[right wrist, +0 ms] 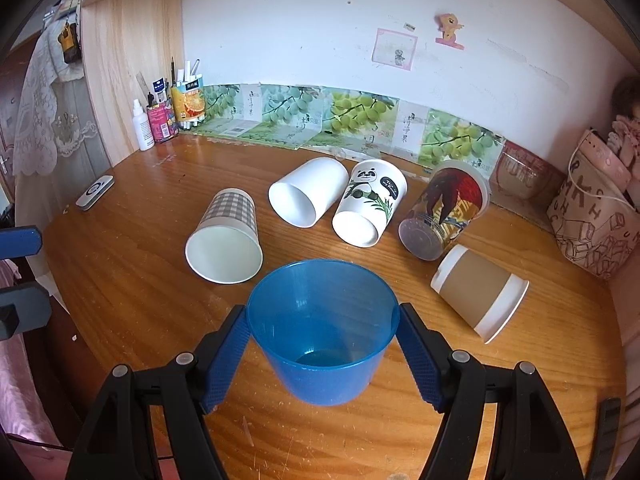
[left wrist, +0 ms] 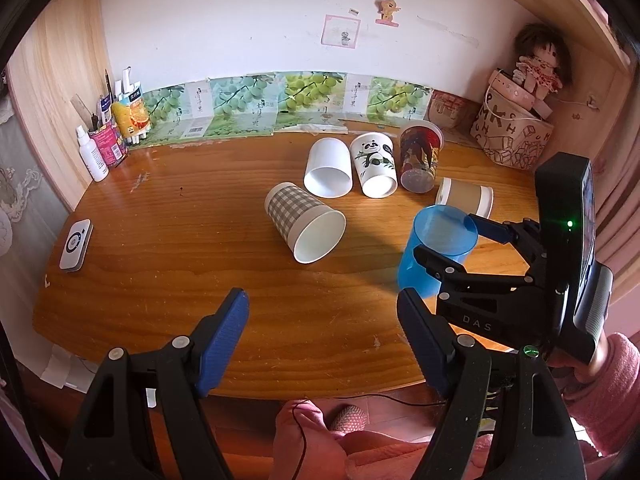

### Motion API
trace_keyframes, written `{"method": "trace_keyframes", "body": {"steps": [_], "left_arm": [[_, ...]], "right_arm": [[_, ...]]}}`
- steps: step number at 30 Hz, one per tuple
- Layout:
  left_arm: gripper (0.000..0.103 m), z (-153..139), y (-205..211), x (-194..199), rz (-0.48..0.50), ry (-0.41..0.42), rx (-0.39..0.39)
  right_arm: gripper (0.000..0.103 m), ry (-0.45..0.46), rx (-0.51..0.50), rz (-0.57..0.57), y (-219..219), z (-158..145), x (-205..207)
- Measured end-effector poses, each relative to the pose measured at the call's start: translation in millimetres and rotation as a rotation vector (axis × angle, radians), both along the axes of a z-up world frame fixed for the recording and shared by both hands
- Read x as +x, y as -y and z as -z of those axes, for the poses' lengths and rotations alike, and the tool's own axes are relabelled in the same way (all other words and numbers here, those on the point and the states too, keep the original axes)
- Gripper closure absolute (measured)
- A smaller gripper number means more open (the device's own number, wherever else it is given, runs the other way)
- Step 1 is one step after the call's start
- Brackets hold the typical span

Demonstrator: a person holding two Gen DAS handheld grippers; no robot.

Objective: Flip cup upright
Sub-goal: 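Set the blue cup upright on the desk and open the right gripper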

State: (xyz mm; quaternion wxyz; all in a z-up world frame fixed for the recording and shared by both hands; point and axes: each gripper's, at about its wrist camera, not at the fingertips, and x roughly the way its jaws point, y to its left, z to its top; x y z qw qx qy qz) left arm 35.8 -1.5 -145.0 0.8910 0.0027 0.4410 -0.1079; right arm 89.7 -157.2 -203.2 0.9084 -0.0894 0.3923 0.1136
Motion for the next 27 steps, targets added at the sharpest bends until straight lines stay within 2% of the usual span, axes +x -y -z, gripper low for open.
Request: {"method": "trace_keyframes", "body": {"steps": [7, 11, 15, 20, 27], "left_arm": [[0.023, -3.0, 3.7, -6.9, -0.002, 0.01, 0.015], [0.023, -3.0, 3.6, -11.0, -0.005, 0.017, 0.008], [0.023, -9.9, 3.6, -11.3, -0.004, 0.033, -0.008], [0.023, -30.3, 1.7, -9.1, -0.012, 0.069, -0.019], [0.019, -76.1, 1.4, -11.4, 0.003, 0.162, -0.096]], "right_arm": [[0.028, -0.022, -0.005, 0.01, 3.1, -1.2, -8.3], [0.022, 0.015, -0.019, 0.007, 3.2, -9.3, -16.3], [0.021, 0.043, -0.026, 0.017, 4.2, -20.7, -22.5], [0.021, 0.074, -0.001, 0.057, 9.2, -46.8, -35.7], [0.02, 0.117, 0.118, 0.088, 25.8, -101.5, -64.7]]}}
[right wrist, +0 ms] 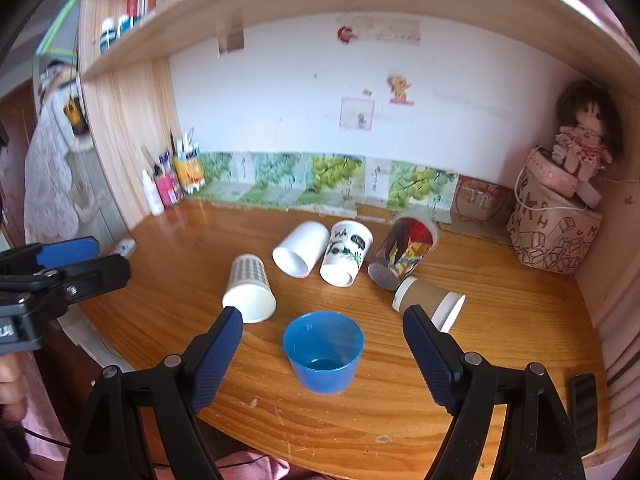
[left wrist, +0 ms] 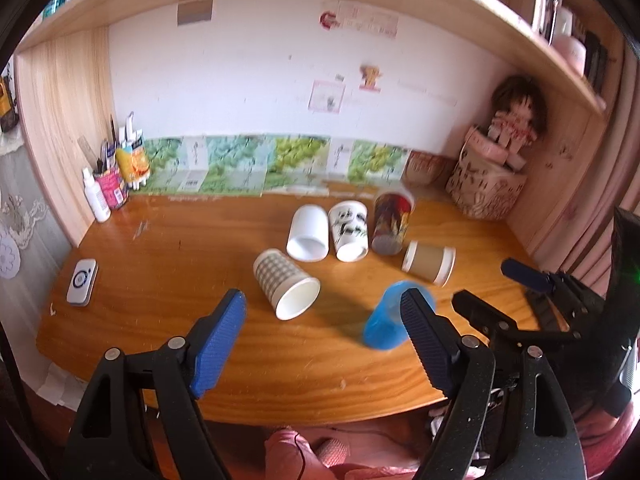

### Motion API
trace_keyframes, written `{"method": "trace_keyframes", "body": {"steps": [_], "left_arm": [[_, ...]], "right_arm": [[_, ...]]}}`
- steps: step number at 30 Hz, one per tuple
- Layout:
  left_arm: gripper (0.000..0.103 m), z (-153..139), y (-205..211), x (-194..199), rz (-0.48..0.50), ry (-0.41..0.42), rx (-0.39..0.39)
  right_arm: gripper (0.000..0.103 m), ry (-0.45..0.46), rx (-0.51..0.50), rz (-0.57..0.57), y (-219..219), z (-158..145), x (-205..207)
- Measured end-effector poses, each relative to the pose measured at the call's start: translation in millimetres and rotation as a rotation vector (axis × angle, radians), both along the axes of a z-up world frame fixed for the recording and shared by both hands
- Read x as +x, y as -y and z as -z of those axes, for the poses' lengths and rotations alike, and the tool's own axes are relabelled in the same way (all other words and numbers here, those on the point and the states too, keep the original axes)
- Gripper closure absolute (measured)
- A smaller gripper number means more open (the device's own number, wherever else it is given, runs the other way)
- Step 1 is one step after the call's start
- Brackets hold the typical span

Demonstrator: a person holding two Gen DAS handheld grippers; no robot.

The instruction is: Flip cup upright

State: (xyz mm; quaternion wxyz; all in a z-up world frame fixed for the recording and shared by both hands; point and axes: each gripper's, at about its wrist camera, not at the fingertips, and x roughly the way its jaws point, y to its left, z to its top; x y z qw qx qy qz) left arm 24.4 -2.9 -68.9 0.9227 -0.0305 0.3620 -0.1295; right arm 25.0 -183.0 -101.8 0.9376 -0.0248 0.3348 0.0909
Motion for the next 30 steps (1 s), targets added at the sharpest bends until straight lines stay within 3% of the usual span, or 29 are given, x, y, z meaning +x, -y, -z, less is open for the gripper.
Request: {"method": "trace_keyframes", "body": {"steps": [6, 9, 13, 18, 22, 30], "left_arm": [[0.013, -36.0, 2.6, -10.8, 0.026, 0.054, -0.027], [0.002, -53.3, 3.0, -20.2, 0.045, 0.088, -0.06], [0.001, -69.2, 6.2, -30.0, 0.02, 0.154, -0.047], [0.001, -73.5, 12.5, -36.7, -0.071, 0.225, -0.002], [0.001, -65.9, 13.6, -39.4, -0.125, 0.232, 0.052], [0.001, -71.0, 19.3, -49.6, -0.143, 0.286, 0.061]], "right_arm": [[0.02, 0.053, -0.011, 0.04, 10.4, -37.5, -28.5], [0.016, 0.08, -0.02, 0.064, 14.2, -53.4, -44.7], [0.015, 0.102, -0.021, 0.091, 16.9, -71.3, -63.6], [0.015, 0.137, 0.016, 0.094, 16.2, -87.9, -81.0], [0.015, 0.174, 0.038, 0.129, 14.6, -98.2, -92.6], [0.015, 0.187, 0.114, 0.194, 21.5, -100.9, -100.6]]}}
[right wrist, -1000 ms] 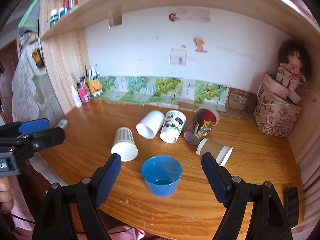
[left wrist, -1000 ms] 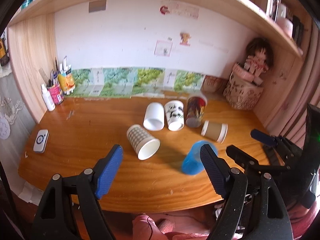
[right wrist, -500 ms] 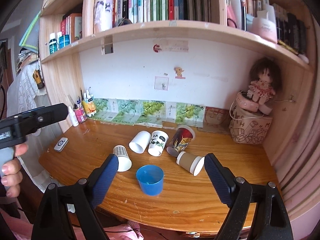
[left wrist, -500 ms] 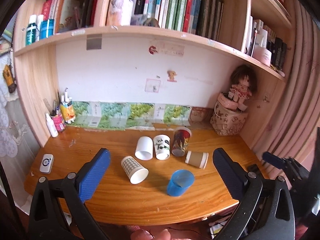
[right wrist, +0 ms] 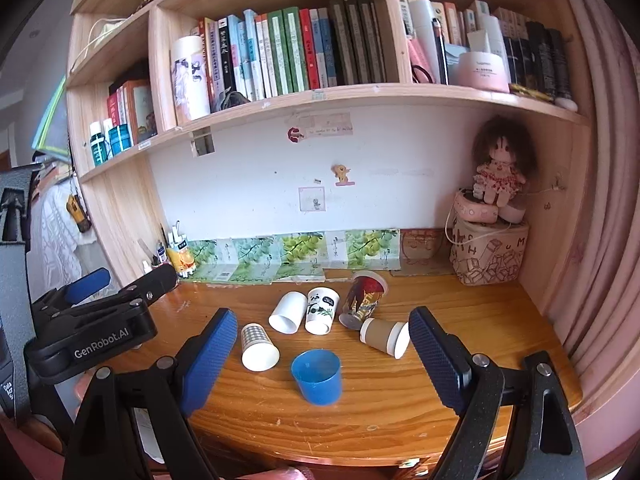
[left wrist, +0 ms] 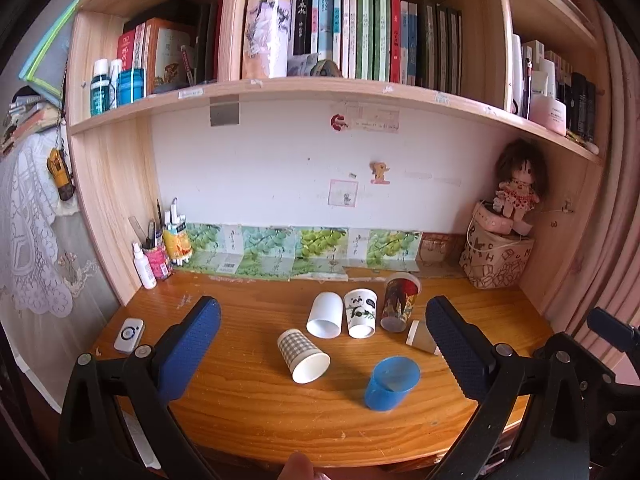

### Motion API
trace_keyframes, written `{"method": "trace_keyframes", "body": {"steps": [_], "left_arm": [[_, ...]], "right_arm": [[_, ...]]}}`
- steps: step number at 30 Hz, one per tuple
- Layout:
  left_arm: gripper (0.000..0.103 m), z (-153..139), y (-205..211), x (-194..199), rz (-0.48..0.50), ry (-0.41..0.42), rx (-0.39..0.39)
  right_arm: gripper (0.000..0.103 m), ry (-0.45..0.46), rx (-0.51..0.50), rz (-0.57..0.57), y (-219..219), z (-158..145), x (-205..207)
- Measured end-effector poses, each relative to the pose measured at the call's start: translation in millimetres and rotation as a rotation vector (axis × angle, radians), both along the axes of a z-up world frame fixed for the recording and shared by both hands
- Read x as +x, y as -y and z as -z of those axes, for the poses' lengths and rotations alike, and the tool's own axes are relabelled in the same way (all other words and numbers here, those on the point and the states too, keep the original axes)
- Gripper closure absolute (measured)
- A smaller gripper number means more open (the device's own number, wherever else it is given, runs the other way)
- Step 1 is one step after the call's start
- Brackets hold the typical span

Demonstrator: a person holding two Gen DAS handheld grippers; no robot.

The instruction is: Flip cup upright

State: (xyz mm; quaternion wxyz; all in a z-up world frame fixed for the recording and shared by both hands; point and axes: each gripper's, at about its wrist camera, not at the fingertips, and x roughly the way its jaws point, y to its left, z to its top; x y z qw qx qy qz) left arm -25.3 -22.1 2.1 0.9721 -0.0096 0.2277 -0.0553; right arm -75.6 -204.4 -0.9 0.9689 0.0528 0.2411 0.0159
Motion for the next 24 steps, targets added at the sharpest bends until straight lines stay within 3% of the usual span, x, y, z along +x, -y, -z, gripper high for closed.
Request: {"method": "trace_keyframes", "body": {"steps": [3, 5, 16, 24], "left_arm": [[0.001, -3.4, 3.7, -2.3, 0.011, 0.019, 0.007], [0.0, -5.8, 5.5, -3.5, 0.013, 0.03, 0.015], [0.0, -8.0, 1.2, 0.6, -0.031, 0.042, 0.017], [0.0, -12.4, 1.5, -1.3, -0.041, 0.093, 0.024]], "right_arm": [[0.014, -0.008, 0.029, 0.011, 4.5, 1.8, 1.4], [0.0, -0.007, 0.033, 0.013, 4.8, 2.1, 2.6], [0.0, 0.0, 0.047, -0.014, 1.5, 3.3, 7.7], [0.0, 0.01, 0.043, -0.029, -1.0, 1.8, 16.0]]}}
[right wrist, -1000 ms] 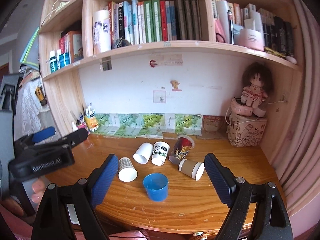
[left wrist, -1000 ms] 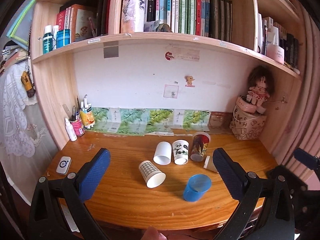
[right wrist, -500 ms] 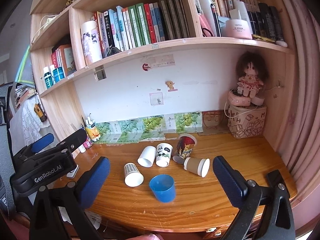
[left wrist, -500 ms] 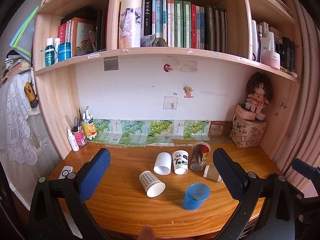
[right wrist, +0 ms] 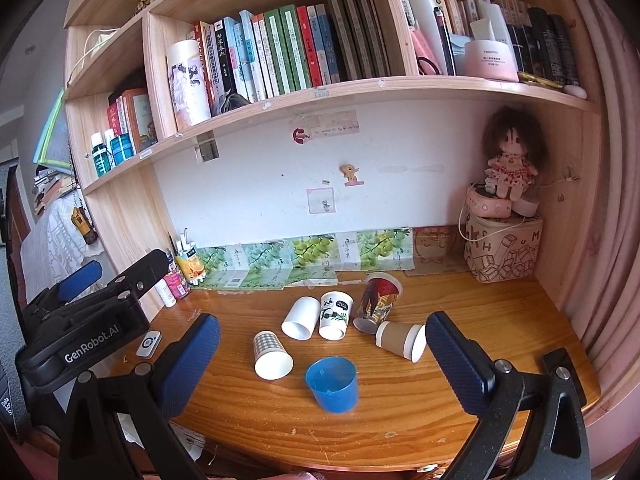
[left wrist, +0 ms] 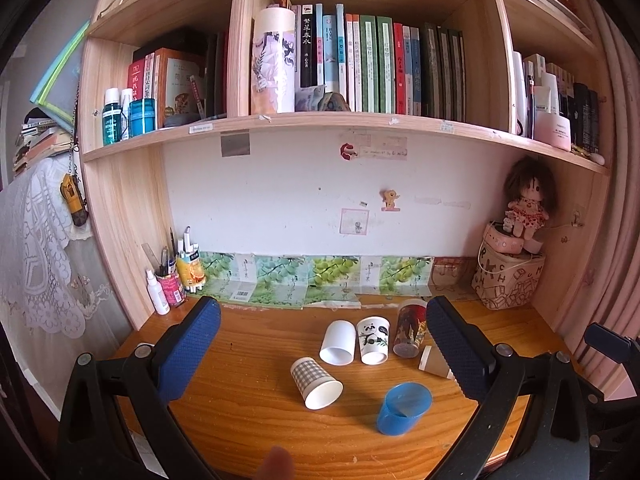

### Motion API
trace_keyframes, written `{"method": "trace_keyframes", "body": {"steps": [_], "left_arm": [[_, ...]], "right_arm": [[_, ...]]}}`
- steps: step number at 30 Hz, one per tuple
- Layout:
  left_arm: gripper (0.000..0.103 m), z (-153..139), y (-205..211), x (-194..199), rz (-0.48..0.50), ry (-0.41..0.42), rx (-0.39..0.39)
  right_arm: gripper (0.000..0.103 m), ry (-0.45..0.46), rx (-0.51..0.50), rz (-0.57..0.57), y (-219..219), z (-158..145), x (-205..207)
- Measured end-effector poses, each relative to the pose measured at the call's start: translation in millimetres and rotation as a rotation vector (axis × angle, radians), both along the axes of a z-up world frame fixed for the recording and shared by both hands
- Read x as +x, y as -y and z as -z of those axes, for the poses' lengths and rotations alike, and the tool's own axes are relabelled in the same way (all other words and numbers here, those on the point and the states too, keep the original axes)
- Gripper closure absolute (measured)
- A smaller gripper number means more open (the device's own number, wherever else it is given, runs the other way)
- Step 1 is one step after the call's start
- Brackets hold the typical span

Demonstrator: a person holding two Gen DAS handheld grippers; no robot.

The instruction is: Flip cup upright

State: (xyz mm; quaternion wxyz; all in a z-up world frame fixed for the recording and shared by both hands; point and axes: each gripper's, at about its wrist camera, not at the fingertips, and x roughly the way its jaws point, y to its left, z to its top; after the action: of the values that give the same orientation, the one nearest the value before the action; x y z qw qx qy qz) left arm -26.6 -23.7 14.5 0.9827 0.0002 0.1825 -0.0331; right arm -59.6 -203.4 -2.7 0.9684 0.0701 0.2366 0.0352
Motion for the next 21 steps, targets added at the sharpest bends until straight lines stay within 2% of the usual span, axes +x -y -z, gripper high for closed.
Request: {"method": "trace_keyframes", "body": {"steps": [21], "left_arm": [[0.0, -4.2, 0.2, 1.9, 0.008, 0.047, -0.005]], "right_arm": [[0.0, 0.033, -0.007, -0.025, -2.0, -4.0, 6.2]]}}
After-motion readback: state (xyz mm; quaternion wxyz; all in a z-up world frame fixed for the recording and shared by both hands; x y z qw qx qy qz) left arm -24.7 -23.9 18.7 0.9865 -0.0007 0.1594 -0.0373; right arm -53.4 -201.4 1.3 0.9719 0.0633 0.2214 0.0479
